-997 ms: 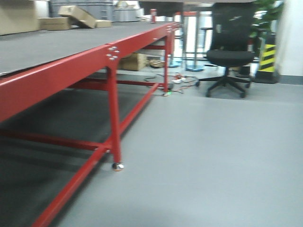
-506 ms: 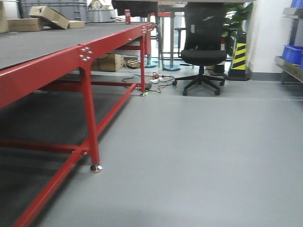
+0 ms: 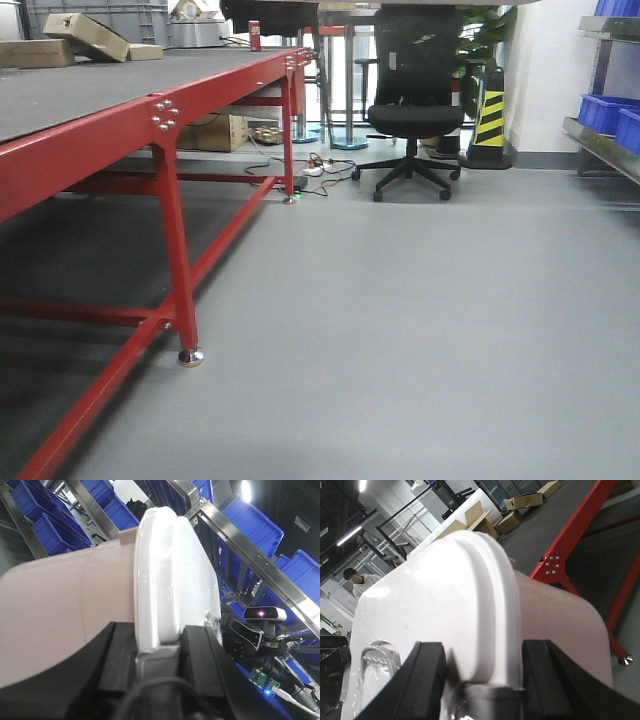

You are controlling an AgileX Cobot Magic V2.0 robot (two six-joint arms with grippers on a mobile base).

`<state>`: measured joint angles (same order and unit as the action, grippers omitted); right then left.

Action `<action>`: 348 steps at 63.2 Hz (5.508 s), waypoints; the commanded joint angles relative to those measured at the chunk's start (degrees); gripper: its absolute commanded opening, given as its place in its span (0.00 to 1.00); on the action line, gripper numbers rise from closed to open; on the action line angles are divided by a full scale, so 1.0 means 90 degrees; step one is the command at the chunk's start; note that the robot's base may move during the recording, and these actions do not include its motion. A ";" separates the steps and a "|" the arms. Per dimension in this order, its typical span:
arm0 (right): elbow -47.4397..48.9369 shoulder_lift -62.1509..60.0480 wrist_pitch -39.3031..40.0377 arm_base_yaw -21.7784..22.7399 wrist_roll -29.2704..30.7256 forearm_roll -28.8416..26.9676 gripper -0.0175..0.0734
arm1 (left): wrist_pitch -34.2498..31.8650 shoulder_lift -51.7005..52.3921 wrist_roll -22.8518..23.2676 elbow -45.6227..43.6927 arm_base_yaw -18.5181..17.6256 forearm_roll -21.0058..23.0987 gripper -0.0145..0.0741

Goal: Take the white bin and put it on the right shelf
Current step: 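Drive away from the table carrying the bin in both grippers, then turn and drive toward the metal shelf with blue crates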

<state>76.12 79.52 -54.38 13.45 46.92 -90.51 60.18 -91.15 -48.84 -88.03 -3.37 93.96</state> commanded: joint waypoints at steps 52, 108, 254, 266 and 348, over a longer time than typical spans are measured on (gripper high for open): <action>0.0199 -0.0340 -0.2015 -0.0315 0.0028 -0.0689 0.26 | 0.1600 0.0349 -0.0082 -0.0243 -0.0424 0.0541 0.03; 0.0199 -0.0340 -0.2015 -0.0315 0.0028 -0.0689 0.26 | 0.1600 0.0349 -0.0082 -0.0243 -0.0424 0.0541 0.03; 0.0199 -0.0335 -0.1996 -0.0315 0.0028 -0.0689 0.26 | 0.1600 0.0349 -0.0082 -0.0243 -0.0424 0.0535 0.03; 0.0199 -0.0335 -0.1996 -0.0315 0.0028 -0.0689 0.26 | 0.1600 0.0349 -0.0082 -0.0243 -0.0424 0.0535 0.03; 0.0199 -0.0335 -0.1996 -0.0315 0.0028 -0.0689 0.26 | 0.1600 0.0337 -0.0082 -0.0243 -0.0424 0.0535 0.03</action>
<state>76.12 79.43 -54.38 13.45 46.92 -90.44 60.06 -91.01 -48.84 -88.03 -3.37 94.09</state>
